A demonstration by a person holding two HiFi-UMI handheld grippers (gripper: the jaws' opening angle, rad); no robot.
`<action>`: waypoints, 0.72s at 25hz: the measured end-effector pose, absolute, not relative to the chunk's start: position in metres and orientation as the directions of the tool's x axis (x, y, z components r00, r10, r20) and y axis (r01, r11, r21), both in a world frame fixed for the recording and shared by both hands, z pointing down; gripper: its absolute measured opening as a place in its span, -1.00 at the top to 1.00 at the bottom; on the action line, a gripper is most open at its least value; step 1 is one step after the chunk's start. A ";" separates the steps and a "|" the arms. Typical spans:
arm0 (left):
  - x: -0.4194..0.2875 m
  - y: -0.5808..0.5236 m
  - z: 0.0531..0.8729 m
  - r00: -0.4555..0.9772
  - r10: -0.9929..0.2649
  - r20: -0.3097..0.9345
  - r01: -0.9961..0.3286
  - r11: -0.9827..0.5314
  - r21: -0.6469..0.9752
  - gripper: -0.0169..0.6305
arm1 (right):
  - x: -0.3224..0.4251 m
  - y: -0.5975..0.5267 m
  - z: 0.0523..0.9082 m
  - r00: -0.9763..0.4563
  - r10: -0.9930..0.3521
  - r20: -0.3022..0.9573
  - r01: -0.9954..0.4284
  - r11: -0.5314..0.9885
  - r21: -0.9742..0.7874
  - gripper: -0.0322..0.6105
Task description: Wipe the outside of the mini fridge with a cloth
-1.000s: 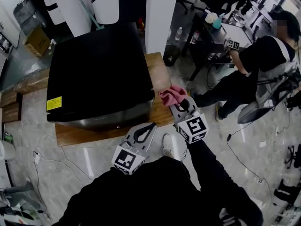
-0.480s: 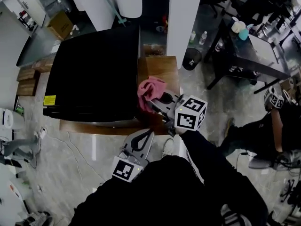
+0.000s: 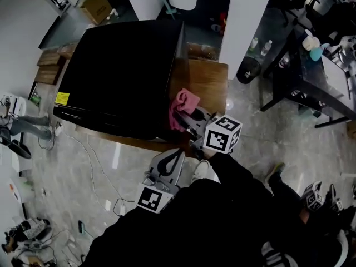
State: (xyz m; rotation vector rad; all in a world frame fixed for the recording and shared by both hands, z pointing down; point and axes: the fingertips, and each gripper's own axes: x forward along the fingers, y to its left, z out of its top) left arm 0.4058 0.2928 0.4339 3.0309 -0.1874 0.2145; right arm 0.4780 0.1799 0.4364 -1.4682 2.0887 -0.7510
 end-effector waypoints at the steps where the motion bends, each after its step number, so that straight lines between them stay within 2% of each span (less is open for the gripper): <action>1: 0.409 0.293 0.437 0.980 -0.126 0.154 -0.141 -0.986 0.089 0.93 | 0.481 0.179 0.446 -0.309 -0.949 -0.057 -0.682 0.263 -0.683 0.72; 7: 0.429 0.296 0.484 0.968 -0.140 0.210 -0.159 -0.984 0.079 0.93 | 0.495 0.175 0.525 -0.287 -0.957 0.036 -0.652 0.168 -0.739 0.72; 18: 0.430 0.278 0.585 0.937 -0.199 0.289 -0.251 -0.956 0.155 0.93 | 0.487 0.176 0.667 -0.256 -0.942 0.217 -0.642 -0.002 -0.767 0.73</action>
